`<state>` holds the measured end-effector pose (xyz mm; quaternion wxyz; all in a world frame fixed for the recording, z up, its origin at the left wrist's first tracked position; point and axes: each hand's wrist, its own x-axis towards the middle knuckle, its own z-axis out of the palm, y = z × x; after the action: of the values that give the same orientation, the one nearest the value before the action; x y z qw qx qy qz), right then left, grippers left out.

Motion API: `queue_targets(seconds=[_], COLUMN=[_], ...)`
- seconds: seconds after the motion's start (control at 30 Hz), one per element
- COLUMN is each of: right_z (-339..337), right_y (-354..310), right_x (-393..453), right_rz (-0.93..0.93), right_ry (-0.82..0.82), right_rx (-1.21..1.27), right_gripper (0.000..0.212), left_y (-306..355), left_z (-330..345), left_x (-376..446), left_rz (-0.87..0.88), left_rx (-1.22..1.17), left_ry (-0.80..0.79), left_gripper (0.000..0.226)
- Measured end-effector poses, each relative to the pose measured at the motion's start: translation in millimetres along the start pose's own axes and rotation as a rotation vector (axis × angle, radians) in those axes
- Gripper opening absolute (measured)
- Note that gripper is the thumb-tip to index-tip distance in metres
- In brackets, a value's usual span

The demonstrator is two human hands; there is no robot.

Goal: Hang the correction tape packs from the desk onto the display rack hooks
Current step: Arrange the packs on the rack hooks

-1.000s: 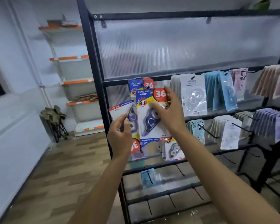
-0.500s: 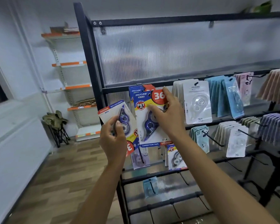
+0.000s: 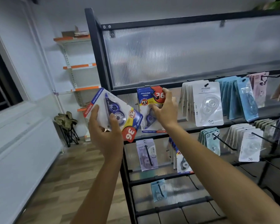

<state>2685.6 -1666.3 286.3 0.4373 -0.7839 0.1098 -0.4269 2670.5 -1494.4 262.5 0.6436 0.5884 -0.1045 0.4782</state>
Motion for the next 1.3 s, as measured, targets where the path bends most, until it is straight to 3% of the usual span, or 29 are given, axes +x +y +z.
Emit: queue_targets(seconds=[0.1, 0.2, 0.3, 0.37, 0.43, 0.5, 0.6, 0.77, 0.87, 1.13, 1.3], right_z=[-5.9, -21.6, -35.3, -39.8, -47.9, -59.3, -70.8, -70.3, -66.0, -59.4, -59.5], right_y=[1.4, -4.1, -19.5, -23.2, -22.8, -18.2, -11.3, -13.3, -19.5, -28.2, -33.6], right_x=[-13.2, -42.4, -67.1, -70.8, -64.8, -54.4, -40.5, -24.6, -17.3, -5.6, -3.5], right_rz=[0.025, 0.029, 0.035, 0.042, 0.085, 0.147, 0.137, 0.056, 0.046, 0.011, -0.019], right_ry=[0.126, 0.271, 0.140, 0.087, 0.144, 0.195, 0.173, 0.014, -0.071, -0.029, -0.038], right_rx=[-0.024, 0.213, 0.506, 0.546, 0.571, 0.628, 0.612, 0.469, 0.432, 0.346, 0.308], right_gripper=[0.054, 0.018, 0.020, 0.014, 0.019, 0.026, 0.028, 0.026, 0.025, 0.011, 0.009], left_y=[7.2, 14.0, 26.0, 31.6, 31.8, 27.1, 17.5, 15.4, 17.9, 29.9, 30.6], left_z=[2.9, 9.2, 23.1, 30.9, 33.3, 31.4, 27.7, 24.7, 26.9, 27.8, 30.3], left_x=[-3.8, -8.3, -19.7, -35.1, -51.0, -62.3, -71.4, -69.9, -62.2, -54.5, -59.1], left_rz=[-0.145, -0.362, -0.559, -0.652, -0.714, -0.752, -0.742, -0.514, -0.419, -0.392, -0.385], left_rx=[-0.141, -0.363, -0.544, -0.591, -0.575, -0.549, -0.459, -0.240, -0.148, -0.193, -0.234], left_ry=[0.010, 0.012, 0.015, -0.011, -0.056, -0.108, -0.135, -0.297, -0.419, -0.591, -0.602], left_gripper=[0.061, 0.076, 0.064, 0.058, 0.047, 0.022, 0.011, 0.029, 0.029, 0.043, 0.040])
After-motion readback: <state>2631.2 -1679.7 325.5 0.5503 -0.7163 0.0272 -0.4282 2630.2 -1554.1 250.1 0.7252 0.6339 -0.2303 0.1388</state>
